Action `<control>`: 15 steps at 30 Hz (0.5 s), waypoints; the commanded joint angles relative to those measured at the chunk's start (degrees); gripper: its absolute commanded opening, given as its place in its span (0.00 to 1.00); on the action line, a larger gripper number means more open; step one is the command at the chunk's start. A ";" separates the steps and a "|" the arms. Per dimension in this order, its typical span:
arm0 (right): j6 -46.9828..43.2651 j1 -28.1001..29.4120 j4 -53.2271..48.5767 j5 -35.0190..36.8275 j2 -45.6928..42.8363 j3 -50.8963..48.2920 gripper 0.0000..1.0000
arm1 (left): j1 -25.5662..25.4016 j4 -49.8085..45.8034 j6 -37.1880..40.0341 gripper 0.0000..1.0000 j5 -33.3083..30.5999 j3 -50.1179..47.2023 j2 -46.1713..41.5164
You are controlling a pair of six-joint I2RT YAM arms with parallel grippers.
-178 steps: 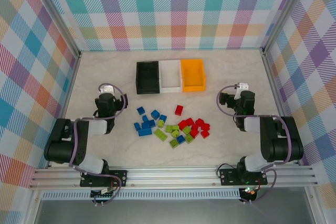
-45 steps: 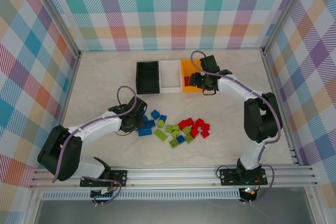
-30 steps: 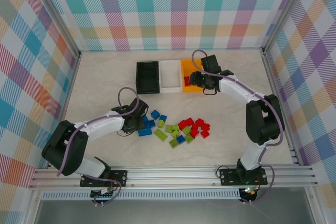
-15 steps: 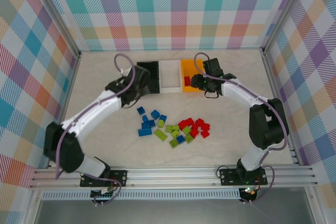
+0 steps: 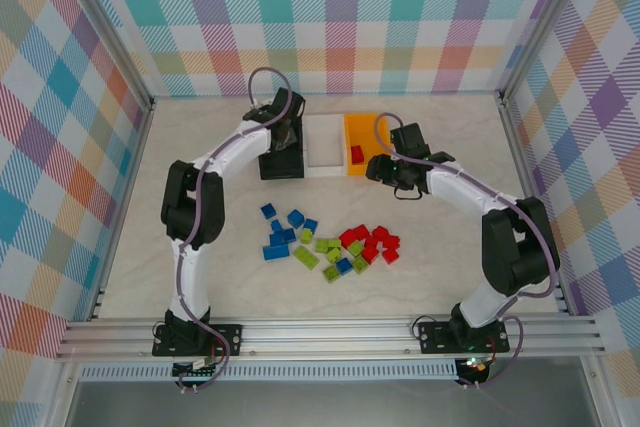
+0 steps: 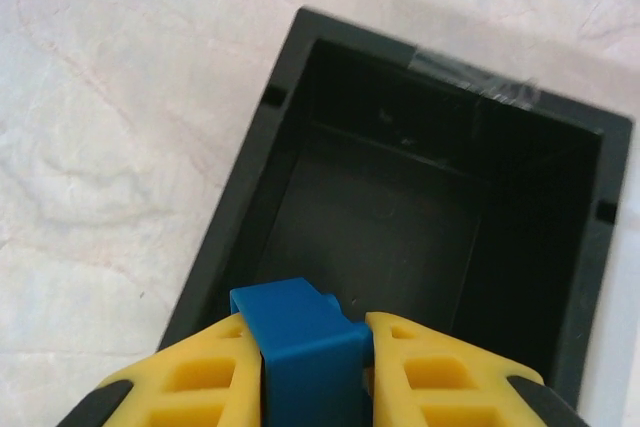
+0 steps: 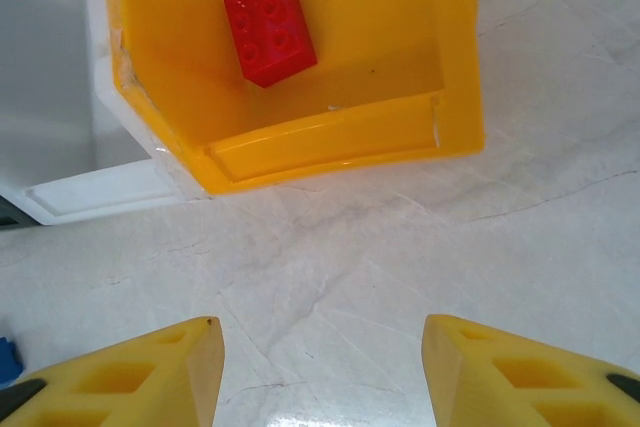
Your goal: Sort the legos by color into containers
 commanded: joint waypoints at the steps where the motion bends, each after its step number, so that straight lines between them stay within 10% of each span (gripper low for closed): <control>1: 0.09 0.58 0.75 -1.54 -2.50 -1.36 0.56 | 0.44 -4.35 1.40 0.09 -1.90 5.19 3.21; 5: -0.81 0.64 1.31 -3.95 -4.03 -2.73 0.57 | 0.54 -6.01 1.22 0.13 -1.23 7.94 6.19; 15: -2.35 1.89 -0.92 -7.03 -6.84 -5.14 0.63 | -0.75 -0.57 1.27 0.76 1.91 1.02 -3.97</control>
